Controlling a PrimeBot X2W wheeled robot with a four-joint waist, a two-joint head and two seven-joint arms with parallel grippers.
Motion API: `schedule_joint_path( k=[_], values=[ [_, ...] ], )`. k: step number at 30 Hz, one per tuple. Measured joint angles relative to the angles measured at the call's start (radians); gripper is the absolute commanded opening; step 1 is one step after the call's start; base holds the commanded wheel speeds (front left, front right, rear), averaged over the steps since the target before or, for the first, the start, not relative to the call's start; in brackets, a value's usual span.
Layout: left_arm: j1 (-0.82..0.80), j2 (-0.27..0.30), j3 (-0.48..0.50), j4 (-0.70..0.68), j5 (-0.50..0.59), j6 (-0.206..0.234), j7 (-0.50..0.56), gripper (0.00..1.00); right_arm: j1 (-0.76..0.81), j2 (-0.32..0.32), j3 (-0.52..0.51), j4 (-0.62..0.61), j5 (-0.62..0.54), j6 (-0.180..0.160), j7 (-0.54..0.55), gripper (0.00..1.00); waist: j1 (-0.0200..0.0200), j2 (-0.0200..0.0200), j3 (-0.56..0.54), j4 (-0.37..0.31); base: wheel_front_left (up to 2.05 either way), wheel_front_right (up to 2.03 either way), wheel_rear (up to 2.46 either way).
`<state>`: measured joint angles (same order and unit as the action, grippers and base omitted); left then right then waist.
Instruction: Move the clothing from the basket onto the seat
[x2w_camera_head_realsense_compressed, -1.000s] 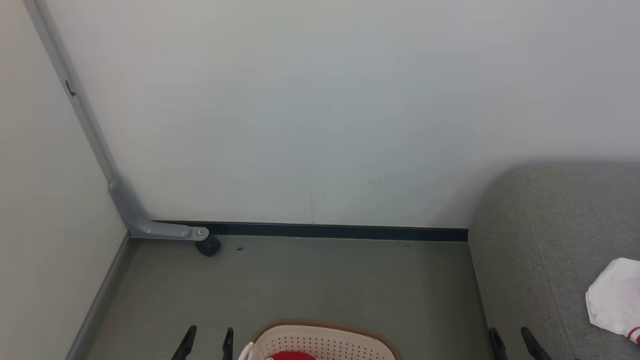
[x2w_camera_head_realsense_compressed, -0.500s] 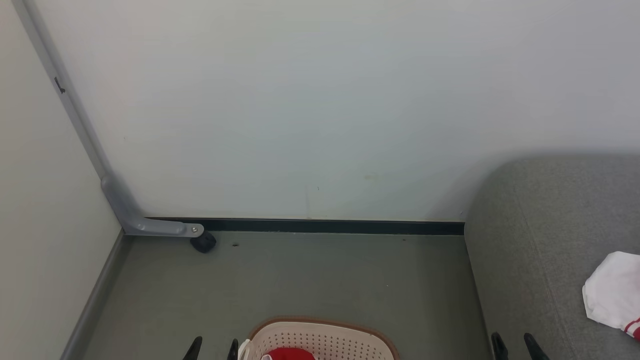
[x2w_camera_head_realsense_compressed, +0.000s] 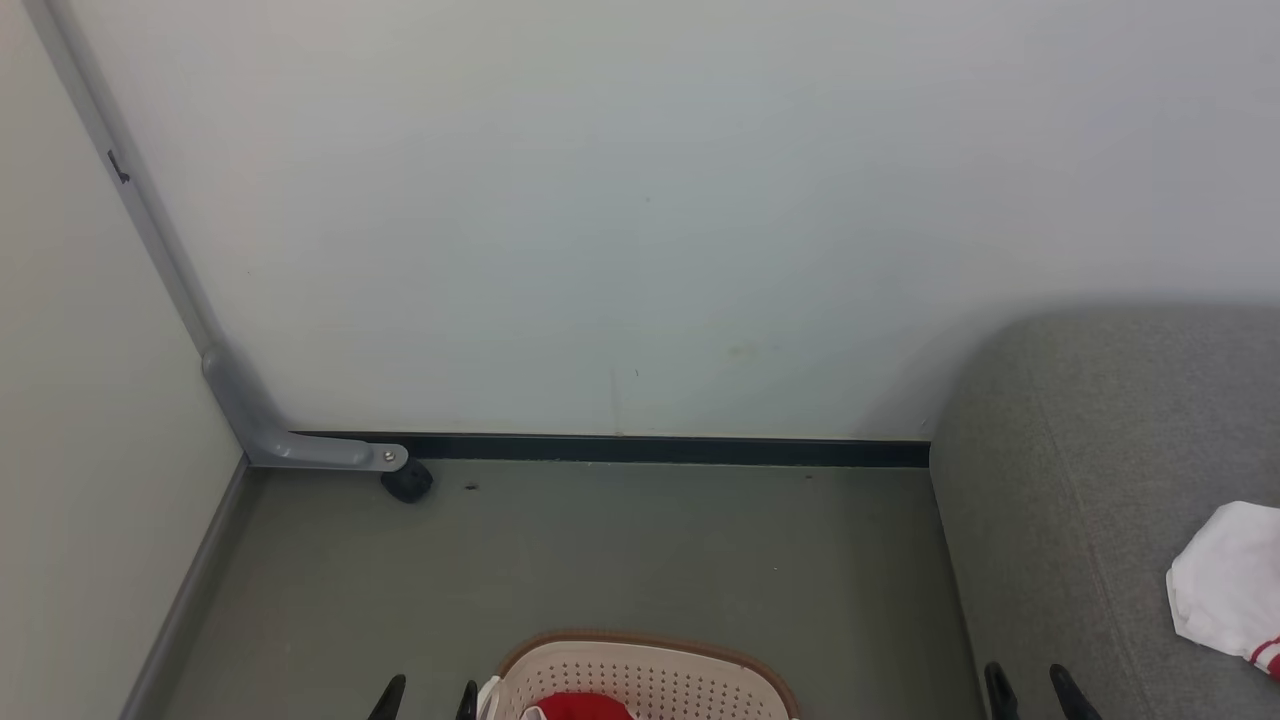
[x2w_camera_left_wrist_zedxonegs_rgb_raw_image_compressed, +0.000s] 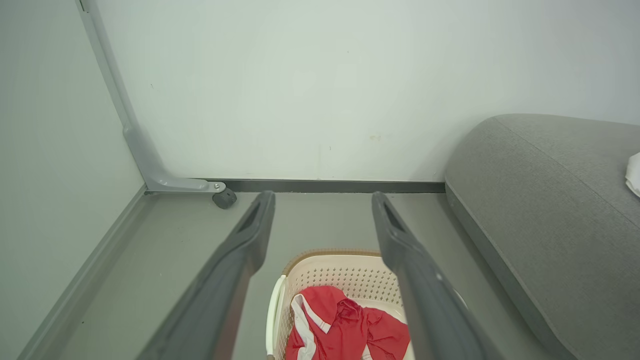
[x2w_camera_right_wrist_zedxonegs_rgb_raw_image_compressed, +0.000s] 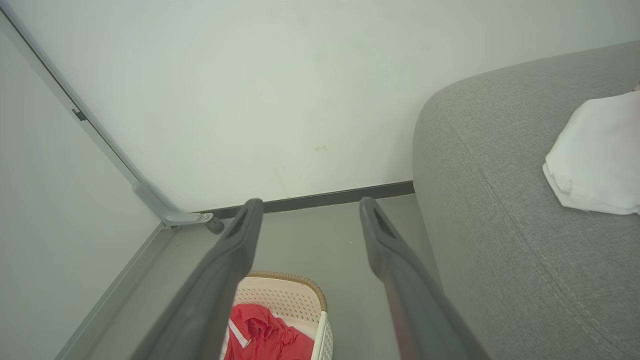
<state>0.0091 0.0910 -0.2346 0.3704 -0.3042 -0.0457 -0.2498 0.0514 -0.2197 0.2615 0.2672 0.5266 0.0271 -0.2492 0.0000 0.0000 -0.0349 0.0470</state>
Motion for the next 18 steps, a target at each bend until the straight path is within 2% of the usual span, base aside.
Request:
schedule_joint_path(
  k=[18],
  values=[
    [0.001,-0.013,0.028,0.002,0.014,-0.016,0.000,1.00,0.000,0.015,-0.017,0.007,-0.024,0.014,0.000,1.00,0.0000,0.0000,0.008,-0.007,0.00,0.00,0.00]
  ],
)
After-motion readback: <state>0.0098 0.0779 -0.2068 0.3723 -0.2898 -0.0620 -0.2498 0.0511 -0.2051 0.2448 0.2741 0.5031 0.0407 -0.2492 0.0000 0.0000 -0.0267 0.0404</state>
